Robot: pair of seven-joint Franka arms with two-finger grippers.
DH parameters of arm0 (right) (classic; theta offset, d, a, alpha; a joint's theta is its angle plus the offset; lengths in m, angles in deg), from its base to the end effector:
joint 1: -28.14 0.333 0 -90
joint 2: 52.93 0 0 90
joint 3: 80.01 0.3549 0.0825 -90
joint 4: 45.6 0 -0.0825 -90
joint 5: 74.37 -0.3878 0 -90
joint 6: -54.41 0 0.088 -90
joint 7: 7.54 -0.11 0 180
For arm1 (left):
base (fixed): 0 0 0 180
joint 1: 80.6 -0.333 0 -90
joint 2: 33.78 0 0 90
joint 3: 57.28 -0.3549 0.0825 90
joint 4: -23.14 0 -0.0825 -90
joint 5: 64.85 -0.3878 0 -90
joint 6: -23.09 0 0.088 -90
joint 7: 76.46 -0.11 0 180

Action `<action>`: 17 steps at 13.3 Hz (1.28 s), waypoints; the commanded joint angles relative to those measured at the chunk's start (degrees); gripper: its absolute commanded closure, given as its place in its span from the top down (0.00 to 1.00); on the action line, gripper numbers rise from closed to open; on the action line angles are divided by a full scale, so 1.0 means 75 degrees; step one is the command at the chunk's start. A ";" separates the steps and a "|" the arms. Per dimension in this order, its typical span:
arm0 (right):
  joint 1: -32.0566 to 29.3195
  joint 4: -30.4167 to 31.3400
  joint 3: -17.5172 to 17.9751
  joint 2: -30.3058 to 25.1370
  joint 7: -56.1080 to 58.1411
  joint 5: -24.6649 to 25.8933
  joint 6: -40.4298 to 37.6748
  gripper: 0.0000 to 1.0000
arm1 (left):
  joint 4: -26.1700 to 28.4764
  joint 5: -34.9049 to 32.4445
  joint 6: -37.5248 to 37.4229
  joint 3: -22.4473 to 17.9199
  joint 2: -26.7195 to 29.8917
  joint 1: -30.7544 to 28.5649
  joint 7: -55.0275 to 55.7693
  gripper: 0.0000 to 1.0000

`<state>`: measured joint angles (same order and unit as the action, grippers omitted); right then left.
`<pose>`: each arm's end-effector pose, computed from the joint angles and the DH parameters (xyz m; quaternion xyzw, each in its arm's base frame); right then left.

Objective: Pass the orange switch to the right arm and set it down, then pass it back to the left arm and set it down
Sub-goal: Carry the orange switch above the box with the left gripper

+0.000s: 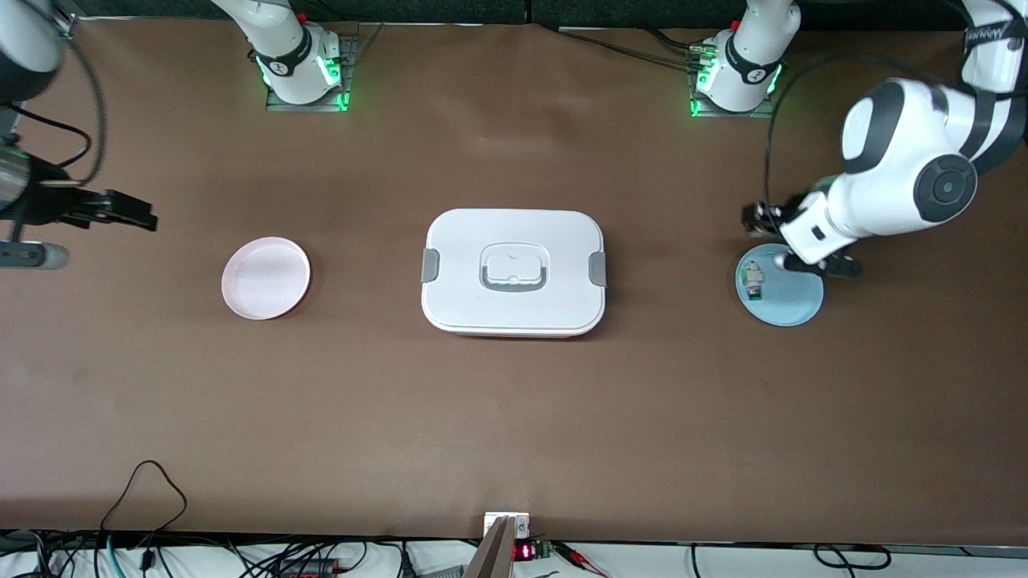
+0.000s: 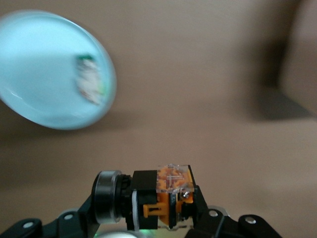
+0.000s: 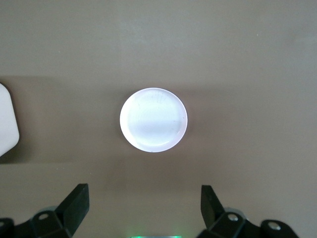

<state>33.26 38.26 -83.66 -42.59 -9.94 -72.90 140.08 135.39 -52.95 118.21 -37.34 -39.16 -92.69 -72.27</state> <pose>0.6081 0.0163 0.5996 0.9970 -0.0080 -0.0735 0.0211 0.5296 -0.0899 0.4421 0.9746 -0.0046 -0.2028 0.0945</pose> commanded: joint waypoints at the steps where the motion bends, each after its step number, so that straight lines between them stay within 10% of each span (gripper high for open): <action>1: 0.0280 0.0046 -0.0297 -0.0055 -0.0113 0.0191 0.0084 1.00 | -0.1182 0.1607 -0.1803 0.0059 -0.0080 -0.0087 0.1460 0.04; 7: 0.0162 0.0046 -0.0309 -0.0043 0.0039 0.0097 0.0131 1.00 | -0.2990 0.4149 -0.3122 0.1405 -0.0208 -0.0005 0.6604 0.04; 17: 0.0021 -0.0048 -0.0391 -0.0113 0.0285 -0.0606 0.0061 1.00 | -0.3858 0.7937 0.1808 0.2087 -0.2411 0.1764 1.0257 0.00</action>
<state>33.81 38.18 -86.63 -42.71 -9.06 -76.13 140.92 110.59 1.99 129.01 -21.80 -52.56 -79.85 1.90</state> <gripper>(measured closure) 0.000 0.278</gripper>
